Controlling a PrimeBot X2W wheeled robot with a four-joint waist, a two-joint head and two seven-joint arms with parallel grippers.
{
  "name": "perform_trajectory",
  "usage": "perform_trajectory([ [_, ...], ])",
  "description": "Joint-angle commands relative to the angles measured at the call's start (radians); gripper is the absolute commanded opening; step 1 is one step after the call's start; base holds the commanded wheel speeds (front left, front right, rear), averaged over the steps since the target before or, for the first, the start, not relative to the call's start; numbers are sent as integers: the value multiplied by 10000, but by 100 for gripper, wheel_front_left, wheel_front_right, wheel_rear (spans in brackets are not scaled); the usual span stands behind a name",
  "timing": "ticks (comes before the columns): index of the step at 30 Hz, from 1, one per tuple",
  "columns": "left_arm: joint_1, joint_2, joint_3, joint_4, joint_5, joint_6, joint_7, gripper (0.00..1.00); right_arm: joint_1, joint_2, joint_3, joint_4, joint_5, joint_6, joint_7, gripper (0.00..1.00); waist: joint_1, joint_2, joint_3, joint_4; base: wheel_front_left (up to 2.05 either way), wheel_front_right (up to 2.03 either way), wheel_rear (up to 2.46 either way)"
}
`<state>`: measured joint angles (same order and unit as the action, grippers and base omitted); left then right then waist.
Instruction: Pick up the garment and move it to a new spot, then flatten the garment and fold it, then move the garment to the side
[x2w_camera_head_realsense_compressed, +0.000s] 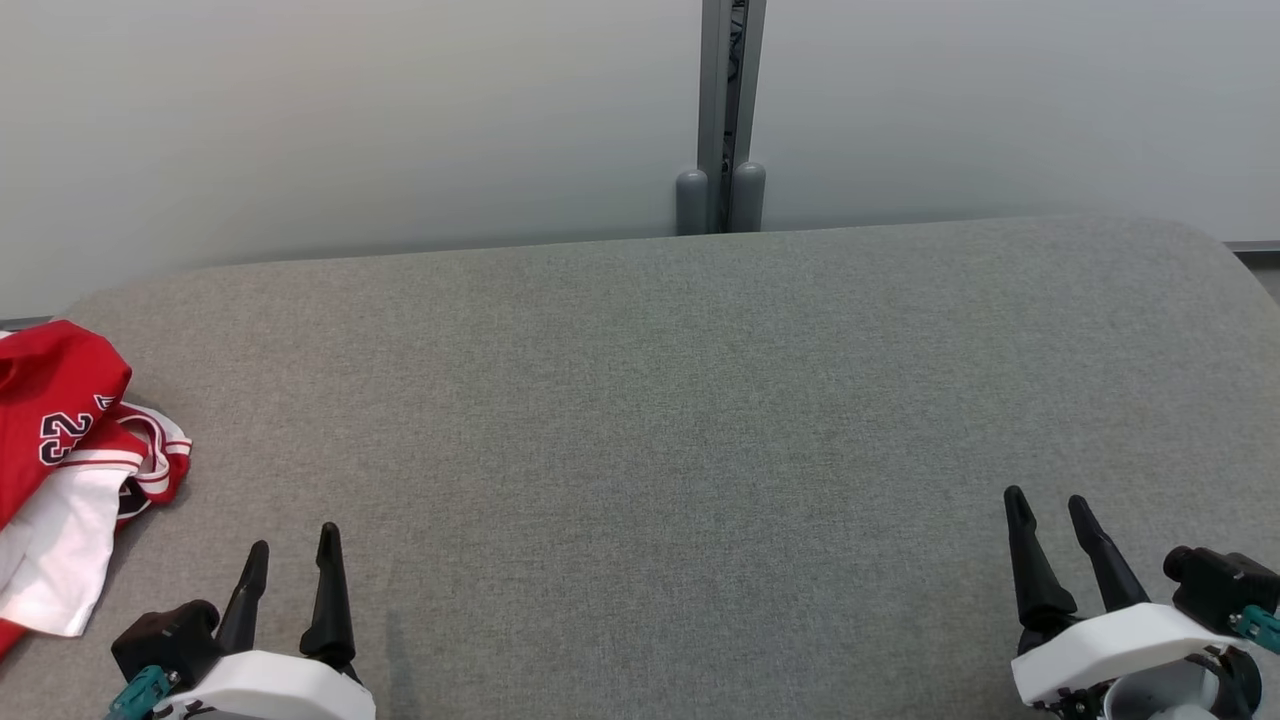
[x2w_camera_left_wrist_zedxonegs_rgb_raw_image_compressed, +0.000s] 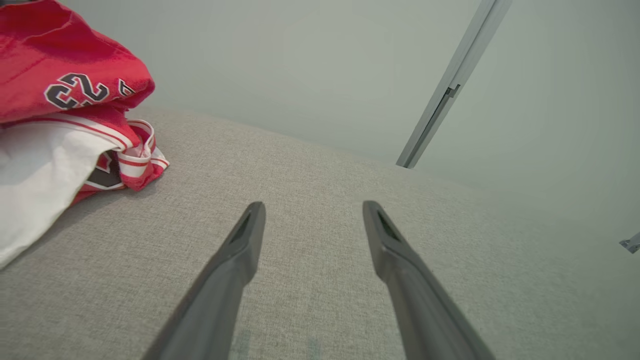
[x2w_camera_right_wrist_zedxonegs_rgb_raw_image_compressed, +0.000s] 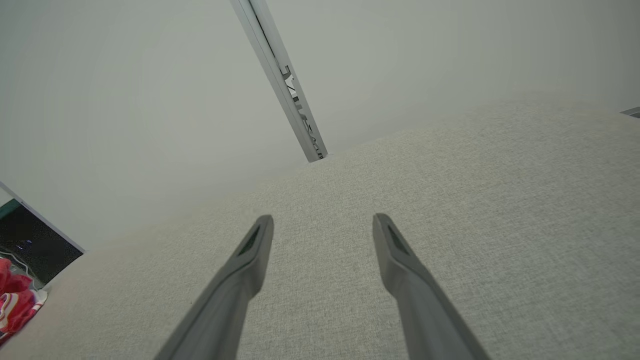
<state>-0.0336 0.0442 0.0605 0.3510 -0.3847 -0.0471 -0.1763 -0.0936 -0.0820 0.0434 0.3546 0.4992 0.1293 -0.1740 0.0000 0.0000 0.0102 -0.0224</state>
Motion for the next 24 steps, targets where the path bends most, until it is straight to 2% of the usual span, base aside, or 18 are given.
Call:
perform_trajectory([
  [1,-40,66,56,-28,338,80,-102,100,-158,-93,40,-6,-309,17,-130,100,0,0,-8,-6,0,0,0],
  [24,98,80,-20,-79,2321,261,-571,100,-115,18,-78,-31,-2342,20,-600,100,0,0,-63,-38,0,0,0],
])
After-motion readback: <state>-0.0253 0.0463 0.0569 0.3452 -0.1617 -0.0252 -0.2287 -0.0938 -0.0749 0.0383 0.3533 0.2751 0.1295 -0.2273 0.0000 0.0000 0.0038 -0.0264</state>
